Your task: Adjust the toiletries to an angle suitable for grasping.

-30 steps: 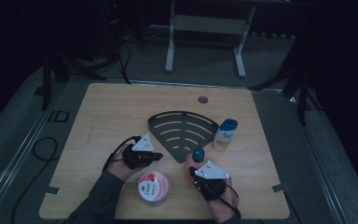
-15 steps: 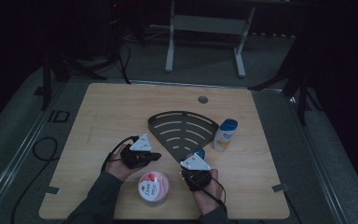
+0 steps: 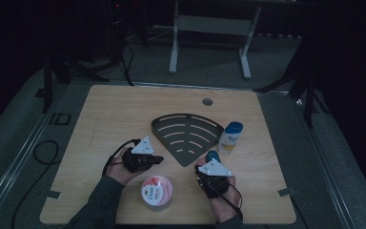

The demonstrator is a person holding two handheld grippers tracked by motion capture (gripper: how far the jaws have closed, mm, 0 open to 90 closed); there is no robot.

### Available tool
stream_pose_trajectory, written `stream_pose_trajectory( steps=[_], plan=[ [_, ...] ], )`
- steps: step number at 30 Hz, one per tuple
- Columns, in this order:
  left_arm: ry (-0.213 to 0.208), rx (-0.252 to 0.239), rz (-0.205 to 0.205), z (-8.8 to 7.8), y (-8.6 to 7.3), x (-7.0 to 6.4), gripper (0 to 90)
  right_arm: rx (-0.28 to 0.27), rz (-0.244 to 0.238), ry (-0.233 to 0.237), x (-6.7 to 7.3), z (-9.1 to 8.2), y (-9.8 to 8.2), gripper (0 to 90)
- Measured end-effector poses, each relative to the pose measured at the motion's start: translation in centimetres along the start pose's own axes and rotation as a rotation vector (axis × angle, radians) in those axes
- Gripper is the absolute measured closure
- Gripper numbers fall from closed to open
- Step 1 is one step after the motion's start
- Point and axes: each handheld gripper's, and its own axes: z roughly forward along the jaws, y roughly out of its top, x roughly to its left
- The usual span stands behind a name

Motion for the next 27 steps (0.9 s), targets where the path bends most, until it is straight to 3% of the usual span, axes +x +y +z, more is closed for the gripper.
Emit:
stream_pose_trajectory(
  steps=[9, 11, 15, 19, 23, 25, 27],
  plan=[
    [0.001, 0.007, -0.006, 0.0, -0.3, 0.0, 88.7, 0.010, 0.069, 0.022, -3.4, -1.9, -1.7, 89.9],
    [0.001, 0.006, -0.007, 0.0, -0.3, 0.0, 88.7, 0.010, 0.069, 0.022, -3.4, -1.9, -1.7, 89.9],
    [0.000, 0.009, -0.008, 0.1, -0.3, 0.0, 88.7, 0.017, 0.076, 0.009, -5.2, -2.1, -2.0, 89.9],
    [0.000, 0.011, -0.008, 0.1, -0.4, 0.0, 88.7, 0.025, 0.076, 0.000, -5.7, -1.7, -2.0, 89.4],
    [0.005, 0.017, -0.008, 0.1, -0.5, 0.1, 88.7, 0.026, 0.048, 0.026, -4.8, -1.1, -1.8, 87.8],
    [0.004, 0.016, -0.009, 0.2, -0.5, 0.0, 88.7, 0.038, 0.034, 0.000, -4.5, -0.6, -1.7, 89.7],
    [0.004, 0.017, -0.006, 0.1, -0.5, 0.0, 88.7, 0.028, 0.060, 0.015, -4.8, -0.2, -1.8, 90.0]
  ],
)
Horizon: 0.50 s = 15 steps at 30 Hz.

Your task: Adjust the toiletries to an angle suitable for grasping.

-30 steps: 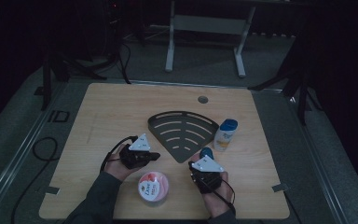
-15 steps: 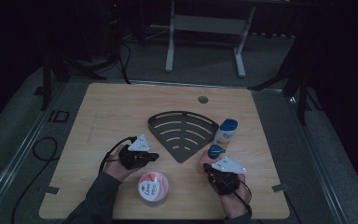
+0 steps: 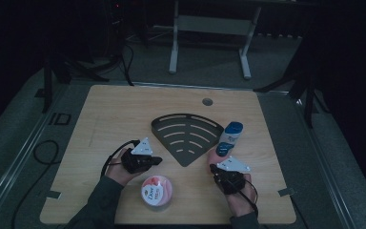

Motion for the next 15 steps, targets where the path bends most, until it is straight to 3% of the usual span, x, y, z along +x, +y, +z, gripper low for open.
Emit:
stream_pose_trajectory(
  steps=[8, 15],
  plan=[
    [0.002, 0.000, -0.002, 0.0, -0.1, 0.0, 88.9, 0.006, -0.004, -0.062, -0.6, 0.8, 0.6, 90.0],
    [0.004, -0.003, -0.008, -0.2, -0.1, 0.2, 88.9, 0.013, 0.000, -0.067, -1.7, 1.1, 0.9, 90.0]
  ],
)
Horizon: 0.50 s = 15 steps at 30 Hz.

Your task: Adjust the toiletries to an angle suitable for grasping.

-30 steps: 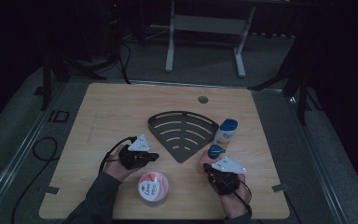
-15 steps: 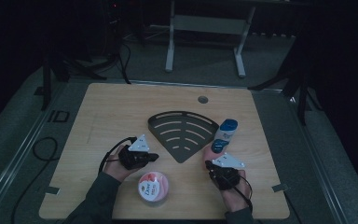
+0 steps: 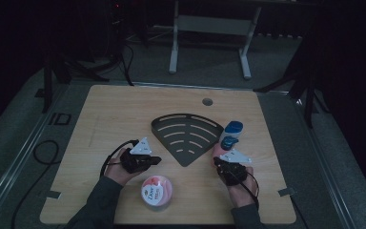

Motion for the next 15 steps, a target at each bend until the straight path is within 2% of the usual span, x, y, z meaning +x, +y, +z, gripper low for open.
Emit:
stream_pose_trajectory(
  steps=[5, 9, 10, 13, 15],
  plan=[
    [0.003, -0.003, 0.006, -0.6, 0.0, 0.0, 88.9, 0.001, -0.007, -0.011, -0.2, 0.3, 0.2, 90.0],
    [-0.020, -0.025, 0.009, -1.5, 0.1, -0.5, 89.3, 0.006, -0.014, -0.015, -0.2, 0.3, 0.2, 90.0],
    [-0.045, -0.035, 0.024, -2.1, 0.2, -1.1, 89.4, 0.008, -0.017, -0.008, -0.1, 0.1, -0.1, 90.0],
    [-0.064, -0.034, 0.061, -2.5, 0.6, -2.3, 89.7, 0.006, -0.017, 0.009, 0.2, -0.2, -0.6, 90.0],
    [-0.074, -0.030, 0.068, -2.6, 0.7, -2.6, 89.7, 0.008, -0.029, 0.024, 0.5, -0.4, -0.9, 90.0]
  ],
)
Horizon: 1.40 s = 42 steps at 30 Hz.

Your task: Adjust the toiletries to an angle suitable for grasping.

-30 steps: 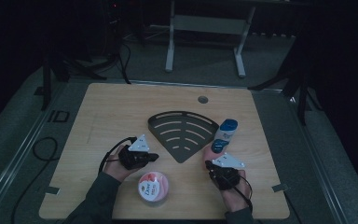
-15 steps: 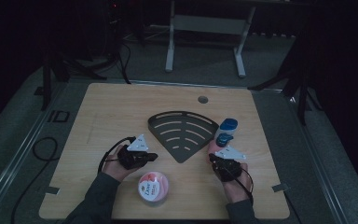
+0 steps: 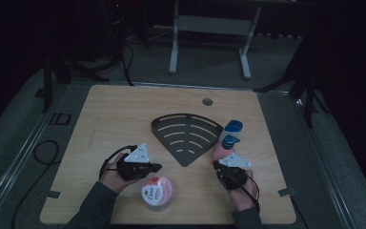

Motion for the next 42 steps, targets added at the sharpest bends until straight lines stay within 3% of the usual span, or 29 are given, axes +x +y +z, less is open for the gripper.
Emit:
stream_pose_trajectory(
  steps=[4, 8, 9, 12, 20, 34, 42],
  plan=[
    [-0.043, 0.018, 0.038, 0.1, 0.6, -1.6, 89.7, 0.002, -0.024, 0.018, 0.8, -0.2, -0.7, 86.6],
    [-0.041, 0.040, 0.057, 0.1, 0.7, -2.0, 89.7, 0.004, -0.023, 0.024, 0.9, -0.3, -1.2, 85.9],
    [-0.026, 0.069, 0.071, 0.4, 0.7, -2.4, 89.7, 0.004, -0.023, 0.024, 0.9, -0.3, -1.2, 84.9],
    [-0.011, 0.084, 0.075, 1.0, 0.7, -2.4, 89.7, 0.002, -0.024, 0.034, 0.9, -0.3, -1.6, 79.6],
    [0.016, 0.062, 0.103, 1.8, 1.0, -2.9, 89.8, 0.000, -0.026, 0.030, 1.1, -0.2, -2.0, 70.6],
    [0.021, 0.025, 0.076, 3.3, 1.8, -1.4, 89.8, 0.010, -0.047, 0.031, 1.5, 0.4, -2.1, 65.3],
    [0.020, -0.008, 0.039, 4.0, 2.0, 0.0, 89.8, 0.004, -0.100, 0.035, 1.7, 0.6, -2.2, 64.7]
  ],
)
